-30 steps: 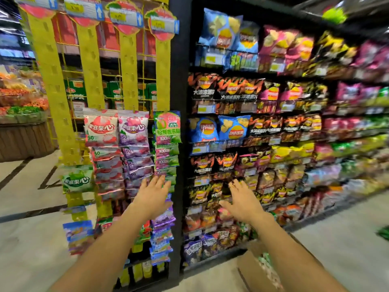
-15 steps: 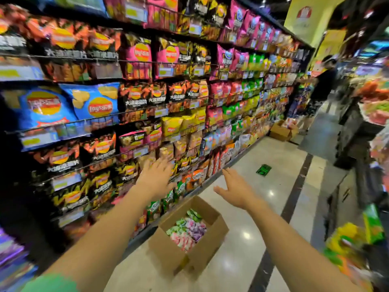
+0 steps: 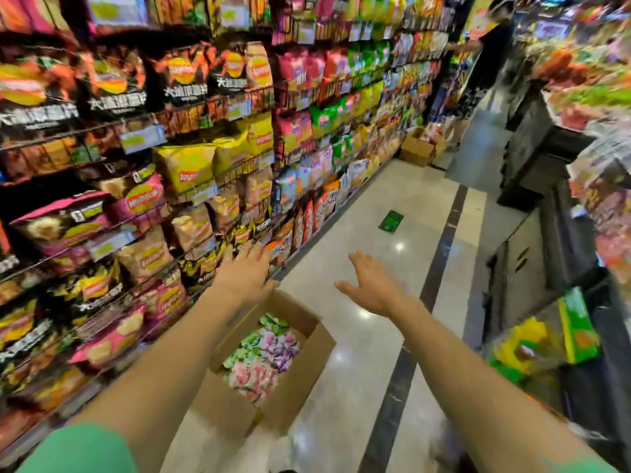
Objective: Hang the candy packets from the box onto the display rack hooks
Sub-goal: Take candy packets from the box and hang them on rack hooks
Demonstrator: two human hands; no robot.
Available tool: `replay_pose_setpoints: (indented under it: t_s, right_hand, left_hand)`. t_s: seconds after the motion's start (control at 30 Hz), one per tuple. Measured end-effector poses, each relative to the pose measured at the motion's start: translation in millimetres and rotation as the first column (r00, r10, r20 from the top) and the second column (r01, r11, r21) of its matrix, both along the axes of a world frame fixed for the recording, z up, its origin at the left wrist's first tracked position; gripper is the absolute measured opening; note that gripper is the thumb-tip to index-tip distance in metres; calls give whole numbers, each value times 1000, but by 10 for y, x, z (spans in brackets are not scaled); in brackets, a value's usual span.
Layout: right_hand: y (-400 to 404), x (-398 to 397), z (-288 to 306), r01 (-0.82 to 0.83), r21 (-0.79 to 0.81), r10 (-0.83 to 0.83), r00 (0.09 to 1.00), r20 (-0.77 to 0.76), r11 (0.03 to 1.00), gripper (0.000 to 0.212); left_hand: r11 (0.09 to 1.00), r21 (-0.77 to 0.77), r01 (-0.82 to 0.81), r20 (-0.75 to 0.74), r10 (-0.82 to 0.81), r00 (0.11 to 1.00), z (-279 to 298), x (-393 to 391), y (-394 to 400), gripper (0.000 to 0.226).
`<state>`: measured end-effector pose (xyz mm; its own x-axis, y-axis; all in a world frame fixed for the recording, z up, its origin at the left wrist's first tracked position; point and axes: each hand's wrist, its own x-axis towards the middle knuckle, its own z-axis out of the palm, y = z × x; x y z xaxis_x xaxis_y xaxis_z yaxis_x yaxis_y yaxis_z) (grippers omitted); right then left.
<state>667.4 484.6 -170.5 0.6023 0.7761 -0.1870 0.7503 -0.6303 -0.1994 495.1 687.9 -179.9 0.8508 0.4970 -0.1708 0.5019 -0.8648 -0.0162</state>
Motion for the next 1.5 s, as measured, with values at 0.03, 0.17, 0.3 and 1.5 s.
replay_pose_setpoints:
  t_s: [0.03,0.17,0.3,1.5]
  right_hand:
    - [127,140,-33,-8,-23,8,1000,-8,1000,83]
    - [698,648,-70,-65,-86,64,998,-14,994,81]
    - [1258,1033,-128,-135,-99,135,991,-9,986,80]
    - [3678,2525,-4606,-790,-350,667,613,-424,503,66]
  left_hand:
    - [1000,-18,-13,-4,13,1000,-58,138,122,78]
    - [996,-57,-64,-24,63,998,-189,597,637,77]
    - [994,-12,-108,-45,108,993,-250,883,1085,76]
    - [-53,-534,-844,-355,920,167,-4380,1458,1117,57]
